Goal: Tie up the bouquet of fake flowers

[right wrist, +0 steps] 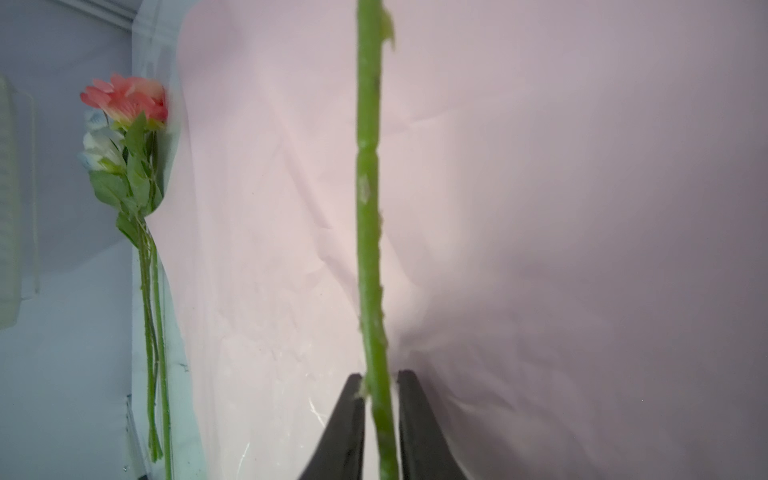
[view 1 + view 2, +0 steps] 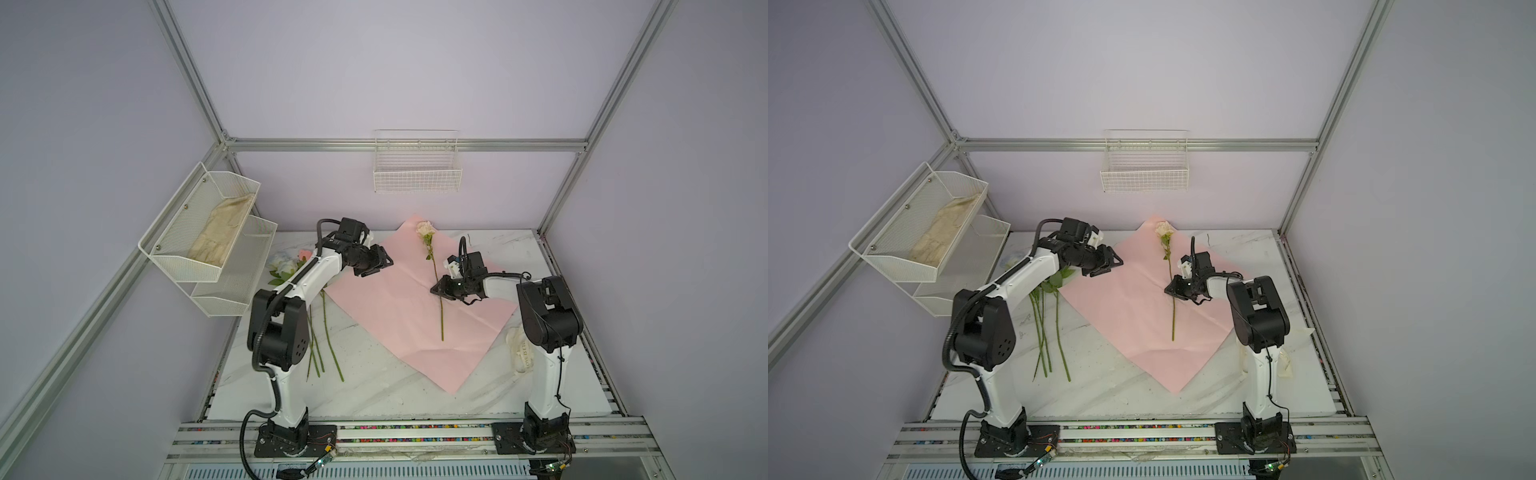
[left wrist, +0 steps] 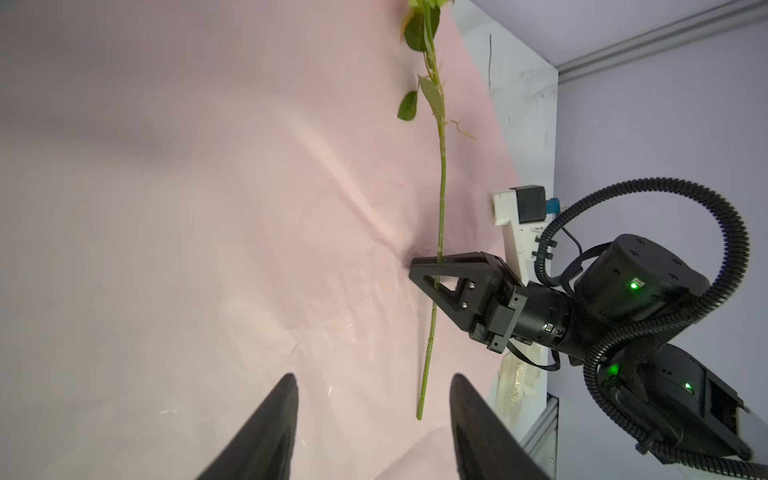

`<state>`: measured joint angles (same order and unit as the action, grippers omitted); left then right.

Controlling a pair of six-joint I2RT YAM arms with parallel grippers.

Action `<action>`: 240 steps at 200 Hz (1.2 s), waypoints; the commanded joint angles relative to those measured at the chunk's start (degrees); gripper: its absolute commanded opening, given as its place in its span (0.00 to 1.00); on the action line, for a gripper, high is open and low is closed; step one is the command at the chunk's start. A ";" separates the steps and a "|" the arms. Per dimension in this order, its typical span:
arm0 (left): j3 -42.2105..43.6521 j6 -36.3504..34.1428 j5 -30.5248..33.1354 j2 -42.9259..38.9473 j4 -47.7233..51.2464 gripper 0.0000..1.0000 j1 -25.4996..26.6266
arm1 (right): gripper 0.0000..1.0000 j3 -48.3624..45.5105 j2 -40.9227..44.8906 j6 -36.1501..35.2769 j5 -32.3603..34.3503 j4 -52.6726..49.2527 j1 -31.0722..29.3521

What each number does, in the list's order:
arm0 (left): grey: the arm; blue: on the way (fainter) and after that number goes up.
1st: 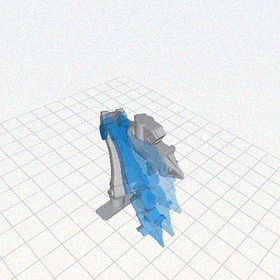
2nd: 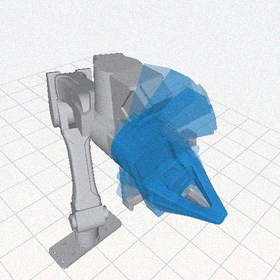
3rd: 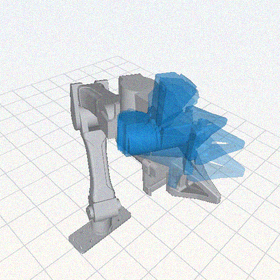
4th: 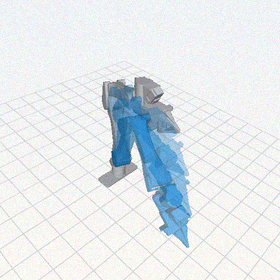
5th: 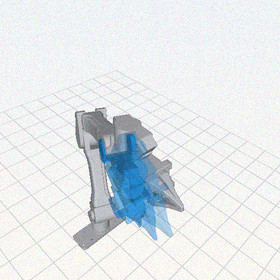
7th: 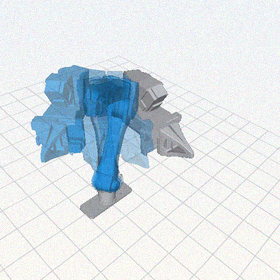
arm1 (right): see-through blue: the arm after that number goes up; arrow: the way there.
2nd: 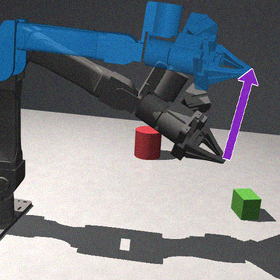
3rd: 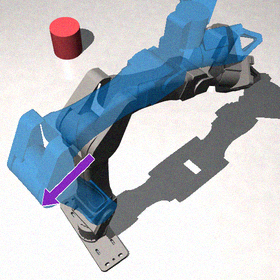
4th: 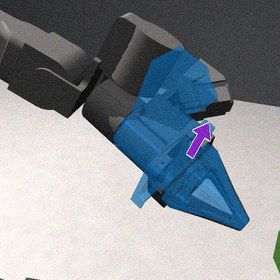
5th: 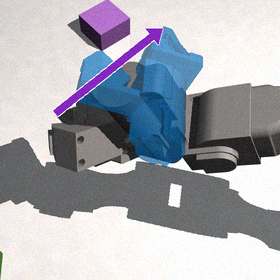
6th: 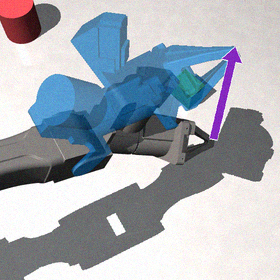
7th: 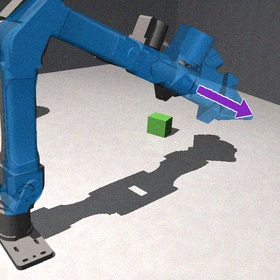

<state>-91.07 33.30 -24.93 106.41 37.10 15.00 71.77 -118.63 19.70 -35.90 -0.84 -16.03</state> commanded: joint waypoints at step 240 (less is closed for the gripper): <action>20.84 -9.66 14.12 -10.40 6.35 0.63 -10.88 | 0.16 10.01 -2.28 -2.54 9.45 -11.40 -8.89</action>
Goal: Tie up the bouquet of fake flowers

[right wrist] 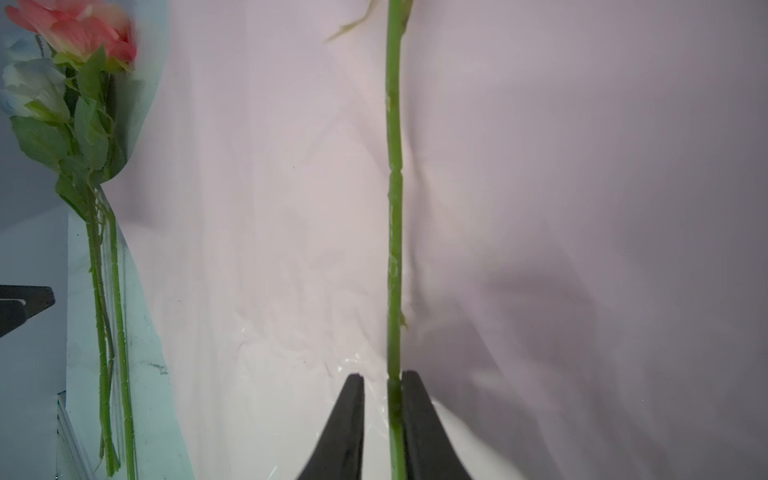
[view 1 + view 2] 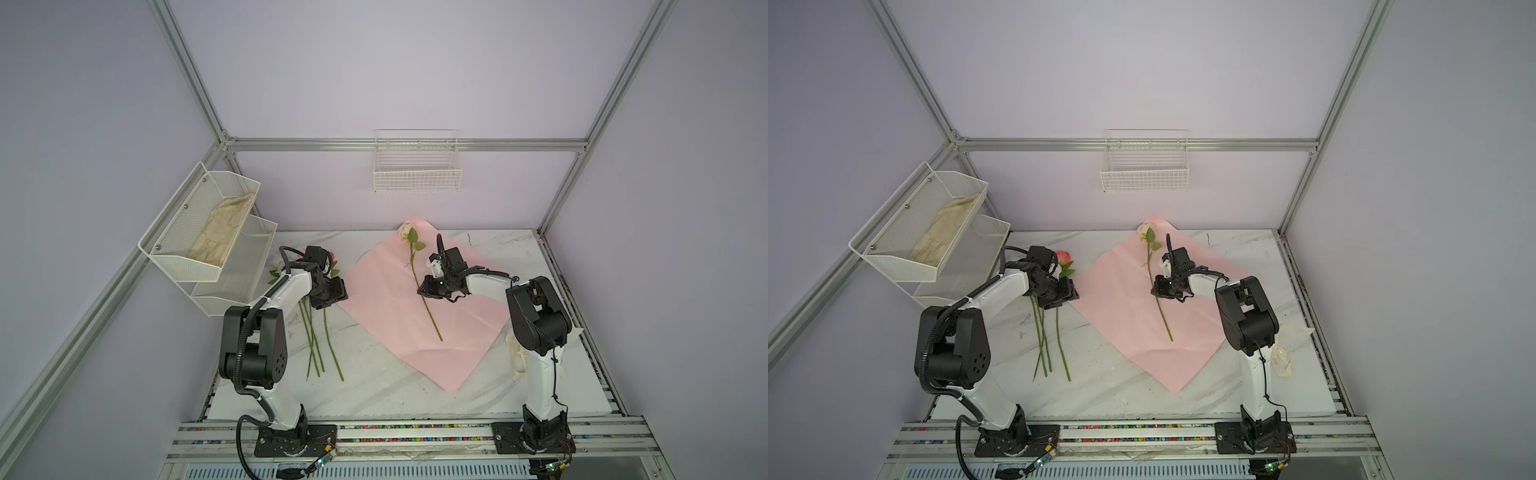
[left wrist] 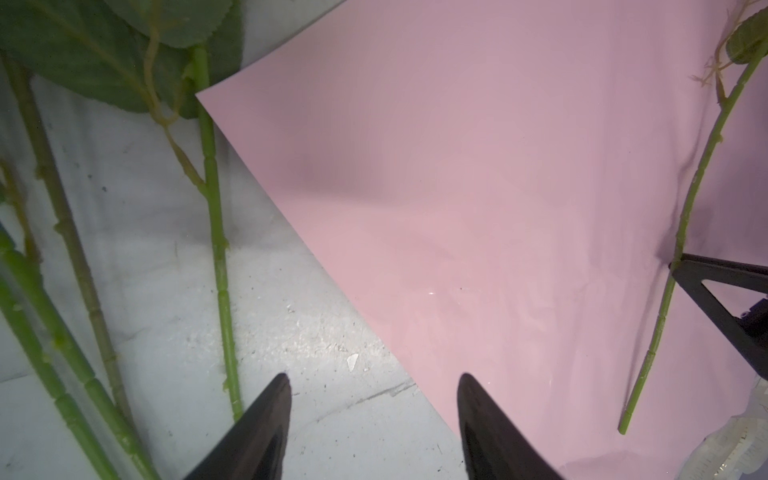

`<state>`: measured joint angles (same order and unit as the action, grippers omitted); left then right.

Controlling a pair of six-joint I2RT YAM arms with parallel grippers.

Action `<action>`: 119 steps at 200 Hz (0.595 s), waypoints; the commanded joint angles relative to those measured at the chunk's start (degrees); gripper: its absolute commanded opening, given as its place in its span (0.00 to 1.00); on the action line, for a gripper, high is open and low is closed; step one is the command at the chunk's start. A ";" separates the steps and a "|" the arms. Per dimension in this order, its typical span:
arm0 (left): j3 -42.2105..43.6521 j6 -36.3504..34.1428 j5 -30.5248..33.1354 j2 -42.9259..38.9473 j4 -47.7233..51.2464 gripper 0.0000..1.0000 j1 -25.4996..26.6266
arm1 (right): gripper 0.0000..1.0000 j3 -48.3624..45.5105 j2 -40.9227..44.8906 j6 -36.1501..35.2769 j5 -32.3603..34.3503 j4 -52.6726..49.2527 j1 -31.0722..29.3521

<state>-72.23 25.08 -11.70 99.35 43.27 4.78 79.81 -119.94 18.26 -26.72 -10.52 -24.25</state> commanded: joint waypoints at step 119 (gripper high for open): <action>3.76 -1.53 2.78 -3.75 0.55 0.65 -2.30 | 0.20 1.37 1.09 0.57 -1.04 -0.16 -1.34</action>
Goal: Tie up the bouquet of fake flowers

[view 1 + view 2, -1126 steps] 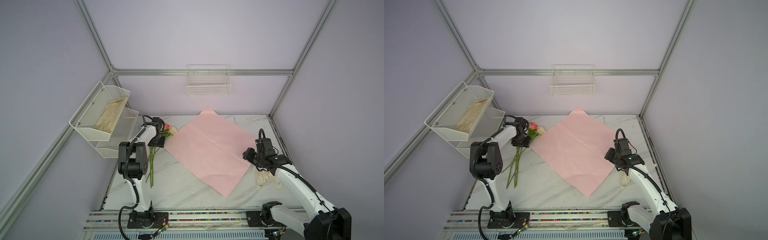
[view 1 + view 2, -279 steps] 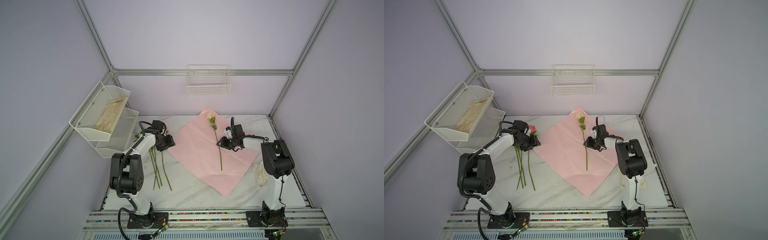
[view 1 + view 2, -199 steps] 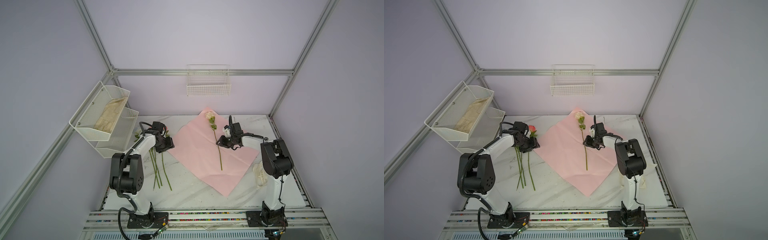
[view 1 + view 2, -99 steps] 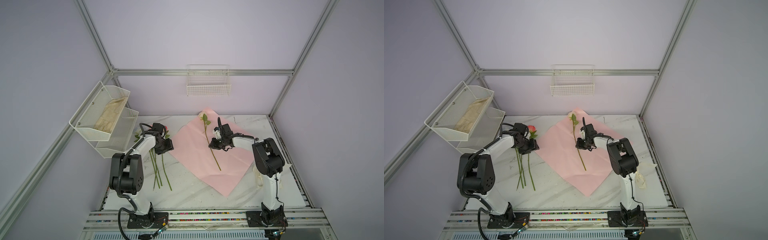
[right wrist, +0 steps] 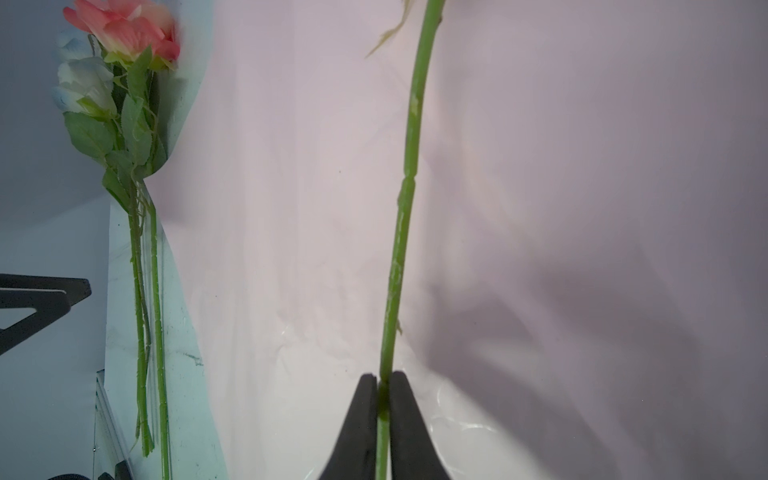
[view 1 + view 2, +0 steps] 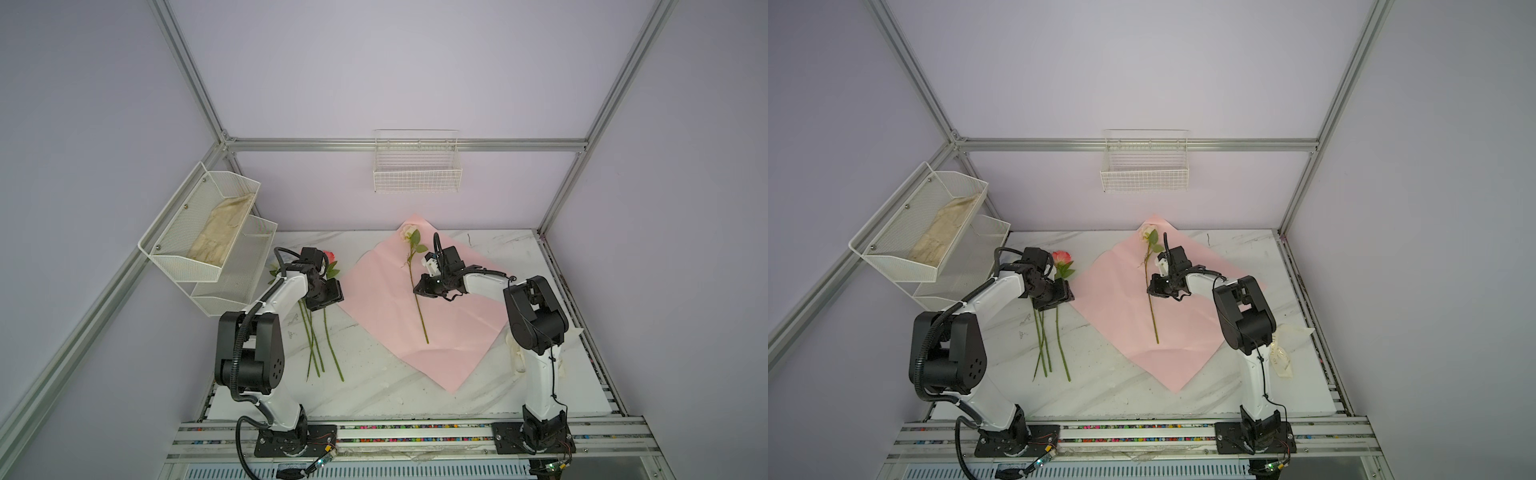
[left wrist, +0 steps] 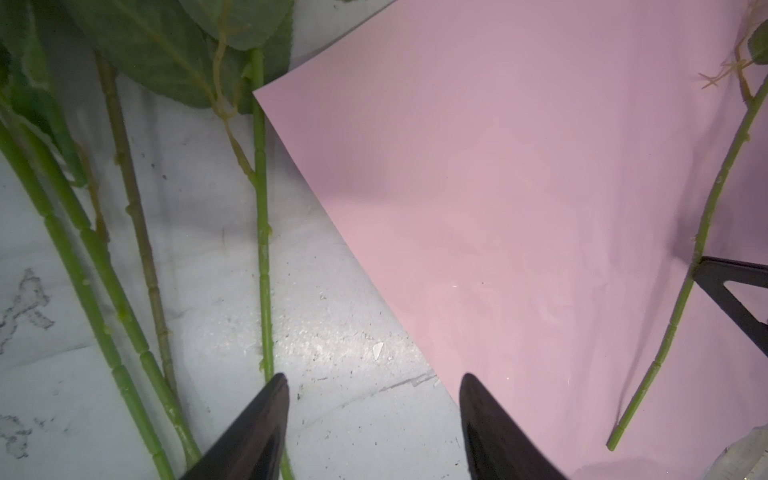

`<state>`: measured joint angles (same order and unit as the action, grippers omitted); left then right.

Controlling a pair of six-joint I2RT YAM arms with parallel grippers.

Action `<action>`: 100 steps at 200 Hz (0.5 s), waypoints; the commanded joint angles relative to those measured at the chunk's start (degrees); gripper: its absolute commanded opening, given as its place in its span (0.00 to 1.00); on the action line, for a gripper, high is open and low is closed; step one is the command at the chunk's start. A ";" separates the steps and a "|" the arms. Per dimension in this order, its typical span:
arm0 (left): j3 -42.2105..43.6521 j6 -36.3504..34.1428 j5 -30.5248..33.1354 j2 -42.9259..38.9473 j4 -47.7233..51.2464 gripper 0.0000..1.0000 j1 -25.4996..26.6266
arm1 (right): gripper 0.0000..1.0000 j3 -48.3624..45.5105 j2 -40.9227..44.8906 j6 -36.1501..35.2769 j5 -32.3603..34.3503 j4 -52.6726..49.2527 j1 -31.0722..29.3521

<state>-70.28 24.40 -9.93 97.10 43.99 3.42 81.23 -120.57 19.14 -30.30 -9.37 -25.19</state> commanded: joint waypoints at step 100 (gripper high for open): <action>-4.52 -1.76 9.50 7.81 2.40 0.54 -2.23 | 0.43 -7.22 16.41 -0.05 4.79 -1.62 -0.39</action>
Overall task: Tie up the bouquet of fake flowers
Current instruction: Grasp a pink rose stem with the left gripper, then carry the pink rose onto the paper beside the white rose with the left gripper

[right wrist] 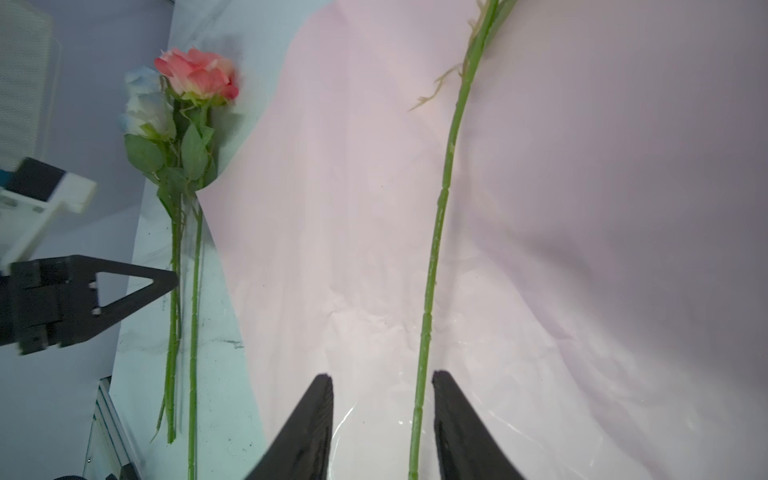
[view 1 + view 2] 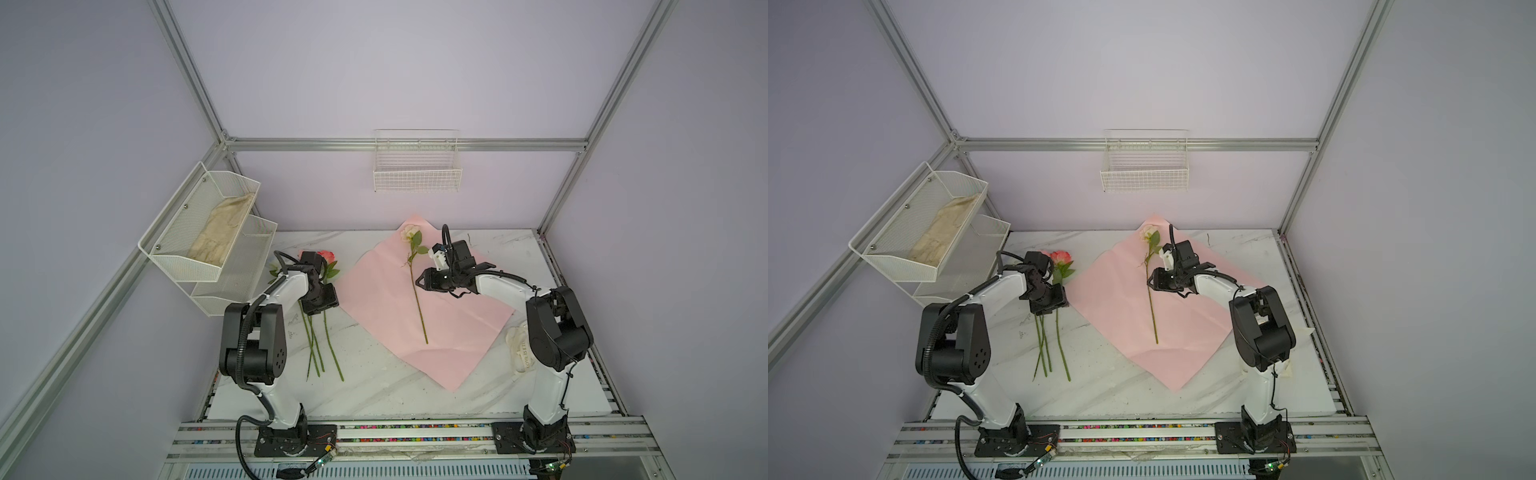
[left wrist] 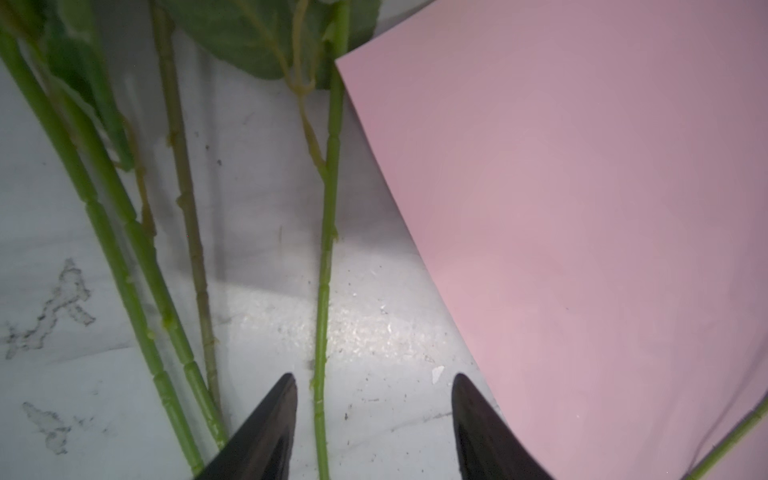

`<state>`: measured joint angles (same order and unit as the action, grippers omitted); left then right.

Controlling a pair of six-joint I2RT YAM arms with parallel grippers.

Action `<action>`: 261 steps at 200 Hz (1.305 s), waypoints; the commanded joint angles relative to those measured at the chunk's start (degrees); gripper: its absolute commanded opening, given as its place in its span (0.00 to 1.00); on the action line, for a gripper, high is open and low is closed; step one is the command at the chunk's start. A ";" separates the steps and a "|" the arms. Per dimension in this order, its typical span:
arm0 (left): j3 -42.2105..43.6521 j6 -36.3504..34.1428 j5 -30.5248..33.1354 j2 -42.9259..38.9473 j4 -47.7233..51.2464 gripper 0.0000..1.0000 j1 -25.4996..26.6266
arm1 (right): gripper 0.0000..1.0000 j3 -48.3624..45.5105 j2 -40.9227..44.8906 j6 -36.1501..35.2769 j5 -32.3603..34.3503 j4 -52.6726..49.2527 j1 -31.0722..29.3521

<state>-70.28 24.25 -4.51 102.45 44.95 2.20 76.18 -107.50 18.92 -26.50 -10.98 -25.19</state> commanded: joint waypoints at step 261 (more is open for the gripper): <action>-44.13 3.53 -24.63 13.08 8.03 0.00 17.46 | 0.44 -14.52 22.79 2.74 9.59 -0.62 11.22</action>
<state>-101.38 20.93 -21.34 106.83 56.58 13.69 63.11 -87.44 20.64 -15.97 -12.38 -14.17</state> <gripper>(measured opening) 0.048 0.438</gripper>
